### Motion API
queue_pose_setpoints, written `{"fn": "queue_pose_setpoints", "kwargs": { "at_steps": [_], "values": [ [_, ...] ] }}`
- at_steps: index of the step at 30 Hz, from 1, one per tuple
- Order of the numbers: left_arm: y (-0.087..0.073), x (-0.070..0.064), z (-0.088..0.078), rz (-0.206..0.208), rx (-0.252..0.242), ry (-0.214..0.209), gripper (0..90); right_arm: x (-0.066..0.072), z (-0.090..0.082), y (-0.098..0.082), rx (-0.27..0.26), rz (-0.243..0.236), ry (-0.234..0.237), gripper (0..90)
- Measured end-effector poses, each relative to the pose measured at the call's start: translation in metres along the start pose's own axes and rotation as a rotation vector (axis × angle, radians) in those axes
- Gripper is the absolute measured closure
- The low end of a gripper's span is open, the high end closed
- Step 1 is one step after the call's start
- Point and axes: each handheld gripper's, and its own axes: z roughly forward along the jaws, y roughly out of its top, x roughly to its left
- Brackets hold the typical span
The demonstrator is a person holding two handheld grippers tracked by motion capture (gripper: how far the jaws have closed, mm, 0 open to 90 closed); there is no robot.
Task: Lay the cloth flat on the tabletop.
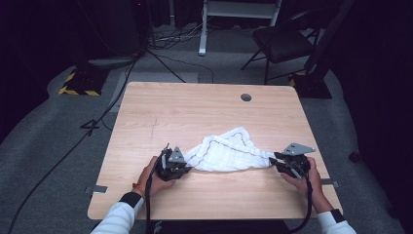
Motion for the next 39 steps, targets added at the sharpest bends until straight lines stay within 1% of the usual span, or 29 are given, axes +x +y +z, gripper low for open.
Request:
{"fn": "queue_pose_setpoints", "kwargs": {
  "at_steps": [1, 3, 4, 5, 8, 9, 10, 12, 13, 16, 19, 21, 22, 24, 27, 28, 29, 30, 32, 34, 36, 37, 38, 39],
  "values": [
    [0.0, 0.0, 0.0, -0.001, 0.001, -0.003, 79.0, -0.001, -0.001, 0.0, -0.007, 0.007, 0.005, 64.9],
    [0.0, 0.002, -0.001, 0.001, 0.004, 0.001, 78.9, -0.003, -0.003, 0.001, -0.018, 0.011, -0.002, 63.5],
    [0.0, 0.002, -0.001, 0.001, 0.005, 0.002, 78.9, -0.004, -0.004, 0.001, -0.026, 0.02, -0.001, 62.8],
    [-0.001, 0.003, -0.001, -0.004, 0.001, 0.004, 78.9, -0.004, -0.005, 0.002, -0.036, 0.023, 0.0, 62.0],
    [-0.001, 0.004, -0.001, -0.005, 0.006, 0.005, 78.8, -0.004, -0.007, 0.004, -0.058, 0.019, 0.001, 59.9],
    [-0.001, 0.004, -0.001, -0.004, 0.005, 0.01, 78.9, -0.004, -0.008, 0.005, -0.068, 0.019, 0.005, 59.4],
    [-0.001, 0.004, -0.001, 0.001, 0.006, 0.013, 78.9, -0.003, -0.007, 0.006, -0.088, 0.015, 0.028, 58.8],
    [-0.001, 0.005, -0.001, -0.006, 0.003, 0.015, 78.8, -0.003, -0.006, 0.007, -0.091, 0.008, 0.036, 58.8],
    [-0.001, 0.006, -0.002, -0.001, 0.007, 0.022, 78.9, -0.001, -0.005, 0.008, -0.091, -0.001, 0.043, 58.8],
    [-0.001, 0.013, -0.002, -0.019, 0.005, 0.039, 79.1, 0.001, 0.002, 0.01, -0.087, -0.017, 0.073, 59.3],
    [-0.003, 0.021, -0.002, -0.029, -0.004, 0.055, 79.3, 0.003, 0.012, 0.01, -0.054, -0.028, 0.103, 60.9],
    [-0.003, 0.026, -0.002, -0.037, -0.007, 0.06, 79.2, 0.003, 0.013, 0.01, -0.047, -0.032, 0.107, 61.2],
    [-0.002, 0.028, -0.003, -0.046, -0.002, 0.058, 79.2, 0.003, 0.014, 0.009, -0.041, -0.033, 0.111, 61.2],
    [-0.002, 0.034, -0.002, -0.057, -0.005, 0.068, 79.1, 0.004, 0.016, 0.009, -0.032, -0.033, 0.113, 61.5],
    [-0.003, 0.04, -0.002, -0.076, -0.011, 0.079, 77.4, 0.005, 0.017, 0.009, -0.02, -0.03, 0.138, 61.6],
    [-0.003, 0.042, -0.002, -0.081, -0.01, 0.076, 76.8, 0.006, 0.018, 0.008, -0.014, -0.036, 0.146, 61.6],
    [-0.004, 0.043, -0.003, -0.088, -0.01, 0.075, 75.7, 0.008, 0.018, 0.008, -0.009, -0.04, 0.15, 61.6],
    [-0.004, 0.043, -0.003, -0.087, -0.008, 0.084, 73.0, 0.01, 0.019, 0.008, -0.005, -0.048, 0.158, 61.4],
    [-0.004, 0.043, -0.005, -0.099, -0.006, 0.096, 67.4, 0.014, 0.02, 0.007, 0.009, -0.068, 0.169, 61.4],
    [-0.005, 0.044, -0.008, -0.114, -0.014, 0.1, 57.5, 0.017, 0.02, 0.008, 0.01, -0.082, 0.18, 61.5],
    [-0.004, 0.046, -0.012, -0.127, -0.034, 0.094, 48.5, 0.016, 0.018, 0.012, -0.003, -0.088, 0.17, 61.4],
    [-0.004, 0.047, -0.014, -0.136, -0.04, 0.095, 48.5, 0.016, 0.018, 0.012, -0.003, -0.088, 0.17, 61.4],
    [-0.004, 0.048, -0.016, -0.155, -0.053, 0.095, 46.5, 0.015, 0.018, 0.013, -0.011, -0.08, 0.168, 61.4],
    [-0.003, 0.05, -0.018, -0.168, -0.056, 0.096, 45.8, 0.012, 0.017, 0.015, -0.024, -0.073, 0.159, 61.3]
  ]
}}
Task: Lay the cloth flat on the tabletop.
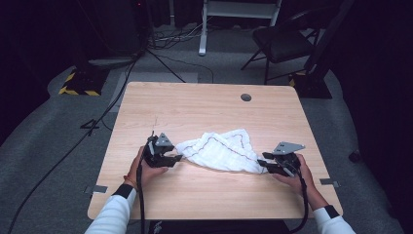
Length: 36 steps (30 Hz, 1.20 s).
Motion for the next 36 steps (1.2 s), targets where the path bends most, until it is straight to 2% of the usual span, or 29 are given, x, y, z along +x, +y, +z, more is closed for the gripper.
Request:
{"fn": "queue_pose_setpoints", "kwargs": {
  "at_steps": [3, 4, 5, 7, 9, 10, 12, 14, 16, 18, 20, 21, 25, 26, 29, 30, 33, 36],
  "values": [
    [0.0, 0.004, -0.006, -0.02, -0.026, 0.027, 44.9, -0.007, 0.0, 0.005, -0.014, 0.015, -0.01, 60.5],
    [0.001, 0.006, -0.007, -0.037, -0.024, 0.018, 43.6, -0.014, 0.001, 0.01, -0.022, 0.027, -0.022, 59.6],
    [0.001, 0.009, -0.009, -0.051, -0.027, 0.01, 43.6, -0.014, 0.001, 0.01, -0.022, 0.027, -0.022, 59.6],
    [0.001, 0.011, -0.01, -0.088, -0.04, 0.029, 42.8, -0.022, 0.006, 0.015, -0.025, 0.043, -0.031, 58.1],
    [0.004, 0.017, -0.006, -0.116, -0.033, 0.026, 41.8, -0.029, 0.012, 0.021, -0.026, 0.052, -0.039, 58.0],
    [0.005, 0.017, -0.002, -0.116, -0.028, 0.043, 41.4, -0.034, 0.017, 0.025, -0.019, 0.057, -0.042, 57.7],
    [0.007, 0.018, 0.005, -0.1, -0.003, 0.042, 41.4, -0.04, 0.024, 0.03, -0.015, 0.059, -0.048, 57.5],
    [0.009, 0.017, 0.014, -0.094, 0.026, 0.061, 41.3, -0.045, 0.032, 0.037, -0.014, 0.071, -0.044, 57.3],
    [0.011, 0.017, 0.02, -0.09, 0.036, 0.065, 39.8, -0.049, 0.041, 0.043, -0.012, 0.08, -0.04, 56.8],
    [0.014, 0.019, 0.024, -0.114, 0.054, 0.041, 38.2, -0.051, 0.05, 0.049, -0.004, 0.077, -0.04, 56.2],
    [0.018, 0.022, 0.025, -0.15, 0.041, 0.023, 34.1, -0.052, 0.059, 0.056, 0.017, 0.073, -0.035, 54.3],
    [0.019, 0.023, 0.026, -0.158, 0.036, 0.036, 34.1, -0.053, 0.062, 0.059, 0.017, 0.073, -0.039, 54.1],
    [0.02, 0.021, 0.032, -0.141, 0.054, 0.046, 32.3, -0.053, 0.074, 0.07, 0.013, 0.085, -0.029, 52.1],
    [0.02, 0.021, 0.032, -0.136, 0.056, 0.047, 32.4, -0.052, 0.082, 0.073, 0.032, 0.076, -0.029, 50.5],
    [0.02, 0.02, 0.033, -0.127, 0.056, 0.048, 32.4, -0.052, 0.091, 0.074, 0.055, 0.078, -0.039, 49.1],
    [0.021, 0.019, 0.033, -0.119, 0.063, 0.054, 32.4, -0.052, 0.098, 0.073, 0.076, 0.091, -0.042, 47.7],
    [0.023, 0.014, 0.036, -0.089, 0.074, 0.079, 32.5, -0.054, 0.103, 0.072, 0.089, 0.113, -0.044, 46.0],
    [0.025, 0.011, 0.038, -0.08, 0.076, 0.086, 33.4, -0.057, 0.109, 0.069, 0.111, 0.135, -0.044, 43.8]
  ]
}}
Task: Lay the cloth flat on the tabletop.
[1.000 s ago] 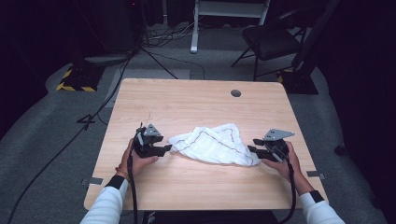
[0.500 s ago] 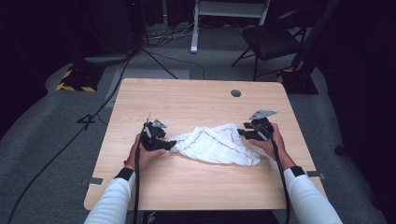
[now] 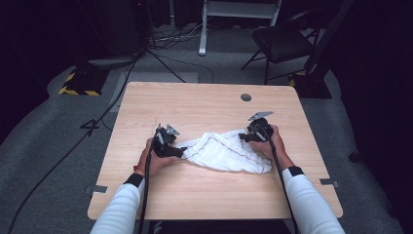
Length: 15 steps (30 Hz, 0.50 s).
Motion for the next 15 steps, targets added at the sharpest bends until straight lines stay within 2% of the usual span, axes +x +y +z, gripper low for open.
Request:
{"fn": "queue_pose_setpoints", "kwargs": {
  "at_steps": [3, 5, 9, 11, 15],
  "values": [
    [0.0, 0.0, -0.001, 0.013, -0.004, -0.015, 36.8, -0.002, 0.001, 0.0, 0.0, 0.023, 0.007, 43.8],
    [0.0, 0.0, -0.001, 0.023, -0.014, -0.039, 51.2, -0.002, 0.001, 0.0, -0.001, 0.024, 0.026, 50.8],
    [0.001, 0.001, 0.0, 0.042, -0.02, -0.069, 66.8, 0.003, 0.0, 0.002, 0.011, -0.002, 0.063, 70.1],
    [0.0, 0.003, 0.0, 0.035, -0.027, -0.088, 75.4, 0.005, -0.001, 0.003, 0.016, -0.003, 0.073, 78.1],
    [0.0, 0.004, -0.001, 0.047, -0.025, -0.097, 82.6, 0.01, -0.004, 0.003, 0.019, -0.029, 0.061, 83.7]
  ]
}}
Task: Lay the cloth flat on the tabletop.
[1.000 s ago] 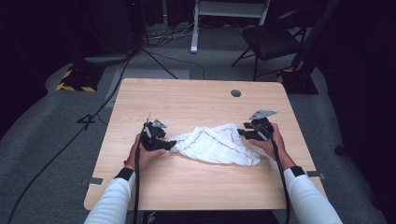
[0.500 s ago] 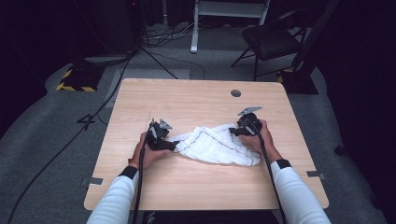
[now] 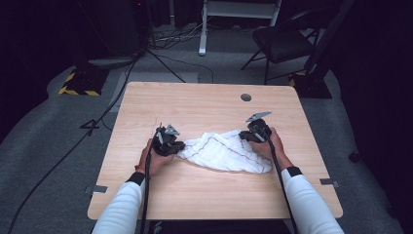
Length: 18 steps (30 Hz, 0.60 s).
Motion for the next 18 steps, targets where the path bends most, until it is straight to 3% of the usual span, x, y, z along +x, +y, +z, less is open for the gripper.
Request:
{"fn": "queue_pose_setpoints", "kwargs": {
  "at_steps": [5, 10, 14, 18],
  "values": [
    [0.004, -0.003, -0.006, 0.031, -0.013, 0.041, 83.8, 0.0, -0.021, 0.003, -0.088, -0.012, 0.011, 85.5],
    [0.018, -0.004, -0.023, 0.031, -0.11, 0.058, 83.9, 0.006, -0.047, 0.01, -0.165, -0.043, 0.01, 86.0],
    [0.027, -0.008, -0.033, 0.063, -0.146, 0.079, 84.0, 0.009, -0.069, 0.016, -0.234, -0.056, 0.005, 86.1],
    [0.036, -0.015, -0.049, 0.101, -0.218, 0.124, 84.0, 0.01, -0.093, 0.02, -0.309, -0.075, -0.011, 86.1]
  ]
}}
